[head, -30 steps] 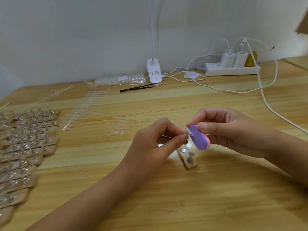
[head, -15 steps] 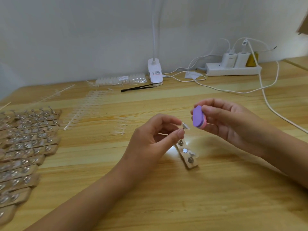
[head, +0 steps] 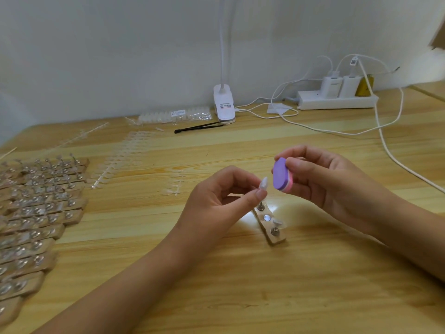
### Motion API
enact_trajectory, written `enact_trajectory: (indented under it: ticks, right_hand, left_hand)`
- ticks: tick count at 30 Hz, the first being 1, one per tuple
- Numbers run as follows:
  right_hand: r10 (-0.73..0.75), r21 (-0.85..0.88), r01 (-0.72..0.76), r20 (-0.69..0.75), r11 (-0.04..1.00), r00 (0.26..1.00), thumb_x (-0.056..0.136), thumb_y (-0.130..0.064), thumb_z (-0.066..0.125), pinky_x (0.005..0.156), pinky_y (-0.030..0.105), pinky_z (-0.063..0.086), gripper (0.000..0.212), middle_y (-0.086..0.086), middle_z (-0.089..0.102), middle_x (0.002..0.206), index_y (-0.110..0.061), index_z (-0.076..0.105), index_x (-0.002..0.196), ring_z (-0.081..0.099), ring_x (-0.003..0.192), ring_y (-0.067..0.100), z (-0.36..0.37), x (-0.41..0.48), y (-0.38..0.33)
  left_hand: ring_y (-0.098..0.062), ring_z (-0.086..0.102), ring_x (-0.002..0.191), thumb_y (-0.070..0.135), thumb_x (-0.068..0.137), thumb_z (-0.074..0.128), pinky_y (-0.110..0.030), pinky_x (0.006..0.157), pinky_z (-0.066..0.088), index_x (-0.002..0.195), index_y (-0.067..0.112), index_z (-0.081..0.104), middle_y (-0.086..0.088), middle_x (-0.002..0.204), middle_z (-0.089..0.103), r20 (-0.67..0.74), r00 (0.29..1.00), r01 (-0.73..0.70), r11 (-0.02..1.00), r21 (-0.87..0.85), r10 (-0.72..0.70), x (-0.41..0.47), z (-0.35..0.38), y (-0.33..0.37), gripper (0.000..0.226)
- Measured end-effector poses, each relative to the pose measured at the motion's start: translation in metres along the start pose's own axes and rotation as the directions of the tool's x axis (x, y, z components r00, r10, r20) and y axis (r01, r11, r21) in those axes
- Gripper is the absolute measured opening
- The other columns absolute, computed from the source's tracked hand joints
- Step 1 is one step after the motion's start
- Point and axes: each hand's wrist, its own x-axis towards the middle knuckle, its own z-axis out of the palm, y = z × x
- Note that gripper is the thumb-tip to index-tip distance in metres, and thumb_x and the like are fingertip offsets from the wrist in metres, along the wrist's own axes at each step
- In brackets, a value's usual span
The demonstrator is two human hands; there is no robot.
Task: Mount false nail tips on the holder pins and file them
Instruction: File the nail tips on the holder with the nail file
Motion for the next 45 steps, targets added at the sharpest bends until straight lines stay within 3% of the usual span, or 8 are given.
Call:
enact_trajectory:
  ticks: [11, 14, 25, 30, 34, 38, 42, 45]
  right_hand:
    - [-0.01, -0.116, 0.028, 0.15, 0.993, 0.989, 0.084, -0.028, 0.075, 0.081, 0.024, 0.055, 0.02, 0.008, 0.073, 0.099, -0.019, 0.072, 0.101, 0.071, 0.095, 0.019, 0.0032, -0.0057, -0.0018]
    - [-0.039, -0.083, 0.044, 0.07, 0.996, 0.997, 0.081, -0.023, 0.07, 0.08, 0.023, 0.055, 0.021, 0.003, 0.072, 0.093, -0.018, 0.074, 0.101, 0.071, 0.09, 0.015, -0.0001, -0.0036, -0.0014]
    - [0.043, -0.09, -0.027, 0.172, 0.996, 0.984, 0.079, -0.021, 0.07, 0.076, 0.023, 0.056, 0.015, 0.007, 0.074, 0.093, -0.018, 0.075, 0.092, 0.072, 0.086, 0.016, 0.0012, -0.0043, -0.002]
    - [0.005, -0.039, -0.003, 0.032, 0.999, 0.999, 0.075, -0.024, 0.075, 0.075, 0.022, 0.056, 0.017, 0.004, 0.073, 0.089, -0.018, 0.076, 0.091, 0.072, 0.083, 0.014, -0.003, -0.0011, -0.0022]
    - [0.025, -0.103, -0.01, 0.151, 0.995, 0.988, 0.084, -0.019, 0.074, 0.076, 0.023, 0.056, 0.009, 0.007, 0.073, 0.093, -0.017, 0.074, 0.093, 0.072, 0.085, 0.016, -0.0015, -0.003, -0.0025]
    - [-0.005, -0.07, 0.008, 0.034, 0.998, 0.999, 0.082, -0.019, 0.075, 0.074, 0.021, 0.056, 0.009, 0.004, 0.072, 0.088, -0.017, 0.075, 0.091, 0.071, 0.081, 0.014, -0.0039, -0.0011, -0.0014]
    - [0.031, -0.121, -0.009, 0.177, 0.993, 0.984, 0.084, -0.018, 0.075, 0.076, 0.023, 0.056, 0.008, 0.006, 0.074, 0.091, -0.018, 0.074, 0.092, 0.072, 0.084, 0.015, -0.0003, -0.0031, -0.0018]
    - [-0.013, -0.081, 0.016, 0.045, 0.997, 0.999, 0.081, -0.019, 0.075, 0.075, 0.022, 0.056, 0.01, 0.004, 0.073, 0.088, -0.017, 0.075, 0.09, 0.072, 0.082, 0.014, -0.0022, -0.0009, 0.0008]
  left_hand:
    - [-0.008, 0.068, 0.075, 0.015, 0.082, 0.072, -0.021, 0.074, 0.053, 0.078, 0.032, 0.072, 0.005, 0.079, 0.072, 0.009, 0.999, -0.042, 0.999, 0.002, 0.042, 0.0011, -0.0003, 0.0006, 0.017]
    - [-0.008, 0.068, 0.076, 0.015, 0.081, 0.073, -0.021, 0.074, 0.054, 0.079, 0.031, 0.072, 0.004, 0.08, 0.072, 0.029, 0.999, -0.033, 0.999, 0.009, 0.033, 0.0009, 0.0008, -0.0011, 0.016]
    - [-0.01, 0.07, 0.078, 0.02, 0.083, 0.076, -0.021, 0.073, 0.054, 0.08, 0.029, 0.069, -0.003, 0.084, 0.072, 0.028, 0.998, -0.052, 0.997, 0.05, 0.05, 0.0002, 0.0009, -0.0028, 0.011]
    - [-0.013, 0.07, 0.083, 0.022, 0.084, 0.074, -0.023, 0.077, 0.055, 0.096, 0.024, 0.072, -0.003, 0.09, 0.073, 0.045, 0.999, -0.017, 0.999, 0.047, 0.015, 0.0003, 0.0007, -0.0031, 0.012]
    - [-0.007, 0.068, 0.078, 0.024, 0.081, 0.074, -0.02, 0.074, 0.053, 0.083, 0.028, 0.072, 0.003, 0.083, 0.072, 0.031, 0.999, -0.031, 0.998, 0.047, 0.03, 0.0007, 0.003, -0.0025, 0.004]
    - [-0.007, 0.068, 0.079, 0.025, 0.081, 0.073, -0.02, 0.075, 0.053, 0.082, 0.029, 0.072, 0.004, 0.084, 0.072, 0.034, 0.999, -0.04, 0.997, 0.068, 0.038, -0.0004, 0.003, -0.0036, 0.004]
    - [-0.007, 0.069, 0.077, 0.025, 0.079, 0.073, -0.018, 0.073, 0.053, 0.081, 0.027, 0.072, 0.006, 0.081, 0.072, 0.01, 0.999, -0.039, 0.997, 0.067, 0.038, -0.0002, 0.0028, -0.0029, 0.003]
    - [-0.008, 0.069, 0.078, 0.022, 0.081, 0.073, -0.018, 0.072, 0.052, 0.082, 0.026, 0.073, 0.003, 0.082, 0.073, 0.021, 0.999, -0.032, 0.996, 0.084, 0.03, -0.0007, 0.0022, -0.0041, 0.004]
